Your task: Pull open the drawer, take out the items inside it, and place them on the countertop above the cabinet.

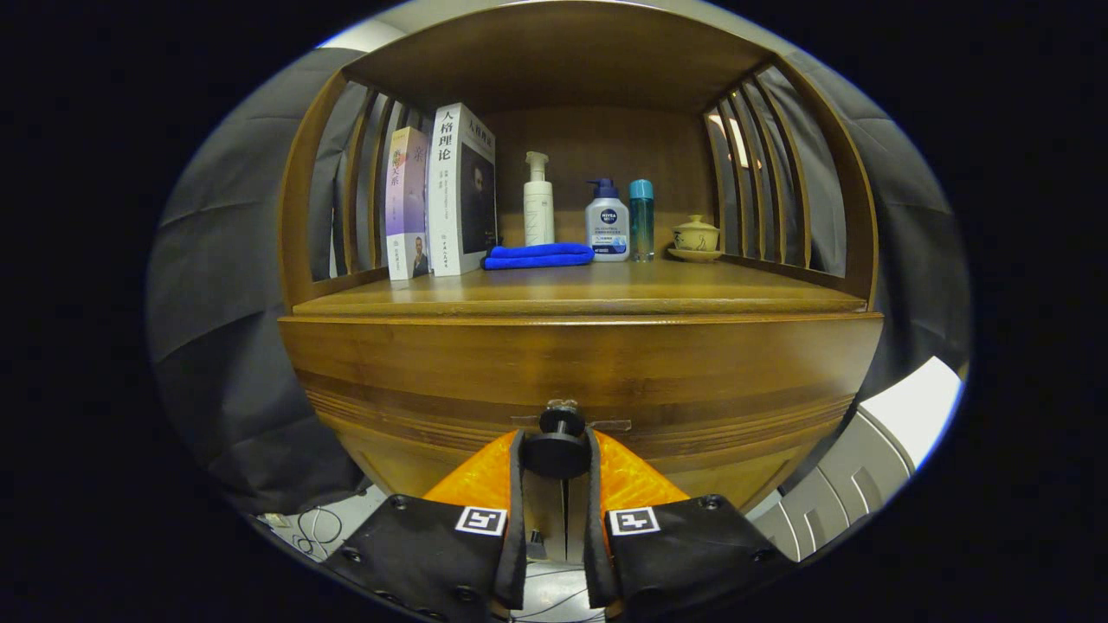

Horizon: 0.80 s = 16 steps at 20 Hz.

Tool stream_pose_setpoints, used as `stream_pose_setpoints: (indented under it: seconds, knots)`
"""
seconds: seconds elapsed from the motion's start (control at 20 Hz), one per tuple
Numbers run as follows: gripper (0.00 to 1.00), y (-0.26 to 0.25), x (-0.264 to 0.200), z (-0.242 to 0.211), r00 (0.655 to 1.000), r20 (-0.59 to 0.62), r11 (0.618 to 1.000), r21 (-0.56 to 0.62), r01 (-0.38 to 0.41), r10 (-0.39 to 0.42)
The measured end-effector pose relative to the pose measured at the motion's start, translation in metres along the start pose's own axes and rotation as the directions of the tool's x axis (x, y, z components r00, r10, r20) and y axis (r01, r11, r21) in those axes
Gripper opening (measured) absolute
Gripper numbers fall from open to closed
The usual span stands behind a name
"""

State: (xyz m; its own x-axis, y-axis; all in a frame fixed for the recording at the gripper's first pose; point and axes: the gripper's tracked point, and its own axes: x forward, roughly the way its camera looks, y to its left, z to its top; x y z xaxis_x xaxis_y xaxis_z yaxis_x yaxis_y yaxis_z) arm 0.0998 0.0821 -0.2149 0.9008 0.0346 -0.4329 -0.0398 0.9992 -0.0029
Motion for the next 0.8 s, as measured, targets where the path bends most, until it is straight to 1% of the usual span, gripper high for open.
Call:
stream_pose_setpoints:
  seconds: [0.45, 0.8]
  knots:
    - [0.29, 0.000, -0.052, -0.016, 0.999, 0.012, 0.999, -0.017, -0.039, 0.039]
    - [0.29, 0.002, -0.088, -0.028, 0.998, 0.015, 0.998, -0.039, -0.055, 0.055]
